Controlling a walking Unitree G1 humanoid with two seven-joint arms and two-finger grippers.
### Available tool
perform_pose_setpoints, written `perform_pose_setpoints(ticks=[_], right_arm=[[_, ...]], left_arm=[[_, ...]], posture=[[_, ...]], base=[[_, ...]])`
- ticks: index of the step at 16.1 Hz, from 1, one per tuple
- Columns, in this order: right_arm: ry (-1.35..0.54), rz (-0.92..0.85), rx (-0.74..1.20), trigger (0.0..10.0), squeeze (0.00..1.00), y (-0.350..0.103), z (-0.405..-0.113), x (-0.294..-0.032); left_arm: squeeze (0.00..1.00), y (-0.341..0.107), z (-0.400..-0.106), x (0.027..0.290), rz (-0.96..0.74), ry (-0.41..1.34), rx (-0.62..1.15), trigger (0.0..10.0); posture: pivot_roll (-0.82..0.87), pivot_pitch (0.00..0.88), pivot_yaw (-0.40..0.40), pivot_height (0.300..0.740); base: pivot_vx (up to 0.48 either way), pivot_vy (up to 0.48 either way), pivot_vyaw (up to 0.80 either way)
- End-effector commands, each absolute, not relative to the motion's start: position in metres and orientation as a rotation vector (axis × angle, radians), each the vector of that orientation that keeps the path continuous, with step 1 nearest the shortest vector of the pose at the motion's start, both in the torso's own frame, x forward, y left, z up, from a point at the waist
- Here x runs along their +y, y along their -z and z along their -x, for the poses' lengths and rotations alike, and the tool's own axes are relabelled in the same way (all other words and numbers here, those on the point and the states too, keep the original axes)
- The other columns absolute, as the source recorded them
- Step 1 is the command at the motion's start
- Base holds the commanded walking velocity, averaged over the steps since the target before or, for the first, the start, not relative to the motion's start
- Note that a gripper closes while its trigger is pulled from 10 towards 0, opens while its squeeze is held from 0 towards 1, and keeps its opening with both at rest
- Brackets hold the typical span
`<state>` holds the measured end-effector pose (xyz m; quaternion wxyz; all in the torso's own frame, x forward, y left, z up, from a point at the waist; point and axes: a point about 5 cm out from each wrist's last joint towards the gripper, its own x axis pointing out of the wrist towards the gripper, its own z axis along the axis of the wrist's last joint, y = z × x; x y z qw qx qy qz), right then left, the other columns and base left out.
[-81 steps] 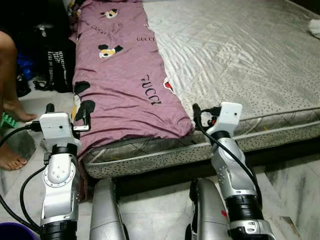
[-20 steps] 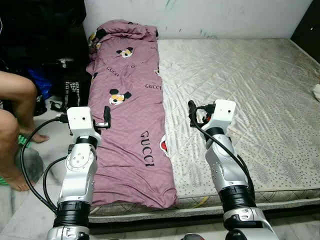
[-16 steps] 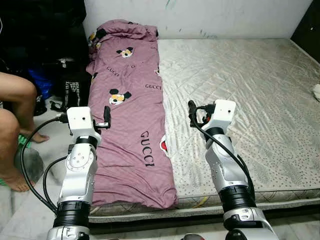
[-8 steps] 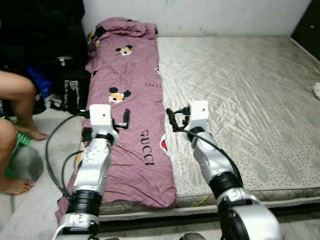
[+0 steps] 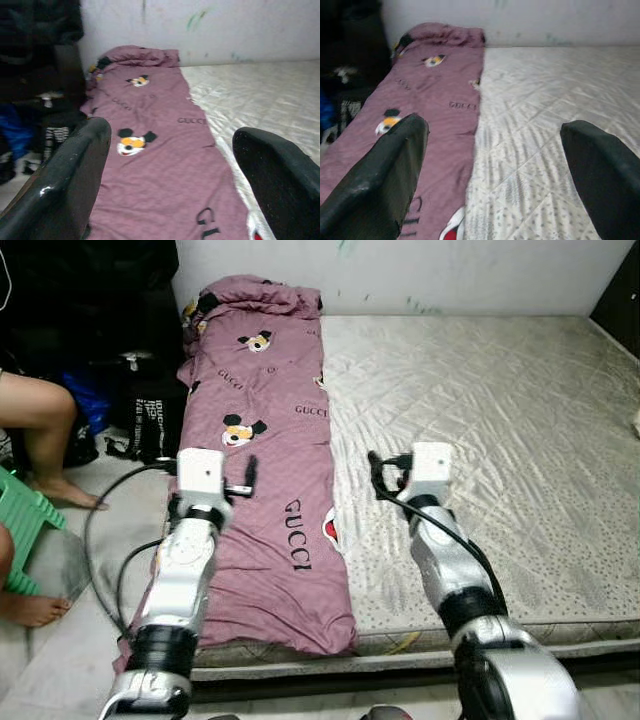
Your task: Clean up the room
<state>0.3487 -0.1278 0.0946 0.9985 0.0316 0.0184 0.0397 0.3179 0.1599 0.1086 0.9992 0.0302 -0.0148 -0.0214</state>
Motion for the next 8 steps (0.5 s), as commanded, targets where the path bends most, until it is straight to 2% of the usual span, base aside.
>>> perform_pose_setpoints(ticks=[1,4,8], right_arm=[[-0.061,-0.076,0.002,10.0,0.0,-0.103,-0.35,-0.127],[-0.001,-0.074,-0.051,10.0,0.0,-0.115,-0.35,-0.131],[0.06,-0.015,-0.054,10.0,0.0,-0.111,-0.343,-0.142]], left_arm=[[0.0,-0.114,-0.316,0.169,-0.063,0.0,-0.055,10.0],[0.0,-0.108,-0.31,0.192,-0.026,-0.102,-0.043,10.0],[0.0,-0.104,-0.301,0.191,-0.018,-0.136,-0.058,10.0]], posture=[[-0.06,0.0,0.0,0.74],[-0.08,0.0,0.012,0.74],[-0.07,0.0,-0.003,0.74]], base=[[0.0,0.0,0.0],[0.0,0.0,0.0],[0.0,0.0,0.0]])
